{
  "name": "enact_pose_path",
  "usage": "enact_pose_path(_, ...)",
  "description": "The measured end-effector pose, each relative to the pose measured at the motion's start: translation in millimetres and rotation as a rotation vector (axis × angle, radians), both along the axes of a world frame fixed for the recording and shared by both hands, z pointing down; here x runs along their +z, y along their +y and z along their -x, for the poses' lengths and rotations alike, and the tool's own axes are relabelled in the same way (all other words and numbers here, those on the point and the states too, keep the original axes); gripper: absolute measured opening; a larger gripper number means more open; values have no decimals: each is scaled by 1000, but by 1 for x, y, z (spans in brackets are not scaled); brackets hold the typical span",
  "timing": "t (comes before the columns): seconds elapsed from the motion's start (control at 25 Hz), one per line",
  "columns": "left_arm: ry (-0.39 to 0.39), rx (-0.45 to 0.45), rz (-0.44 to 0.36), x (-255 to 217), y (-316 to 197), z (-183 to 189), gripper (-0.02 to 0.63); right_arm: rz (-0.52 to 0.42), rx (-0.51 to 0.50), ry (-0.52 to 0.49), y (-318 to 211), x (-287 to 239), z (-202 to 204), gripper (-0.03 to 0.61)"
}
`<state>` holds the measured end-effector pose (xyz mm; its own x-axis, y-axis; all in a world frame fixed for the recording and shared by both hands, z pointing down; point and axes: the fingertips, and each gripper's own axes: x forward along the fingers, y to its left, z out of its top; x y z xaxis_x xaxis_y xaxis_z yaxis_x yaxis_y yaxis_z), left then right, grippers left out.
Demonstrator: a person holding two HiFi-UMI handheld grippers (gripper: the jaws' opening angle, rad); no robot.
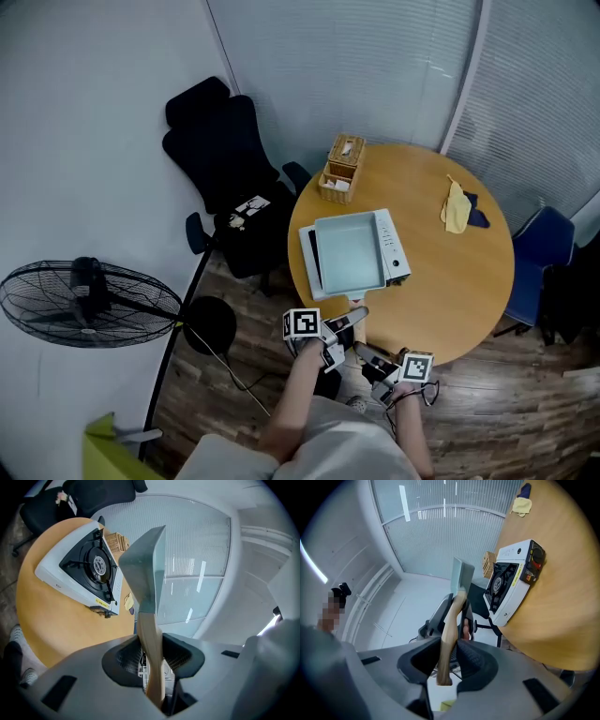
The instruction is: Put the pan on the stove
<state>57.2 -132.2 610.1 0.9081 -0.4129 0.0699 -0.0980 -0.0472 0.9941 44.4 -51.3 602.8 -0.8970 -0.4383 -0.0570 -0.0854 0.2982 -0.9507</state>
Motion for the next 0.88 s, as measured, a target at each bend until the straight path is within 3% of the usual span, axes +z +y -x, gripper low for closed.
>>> enact_pose_path(0.88, -4, 34, 69, 41, -61, 21, 144, 39, 34, 7, -62, 34, 23, 117)
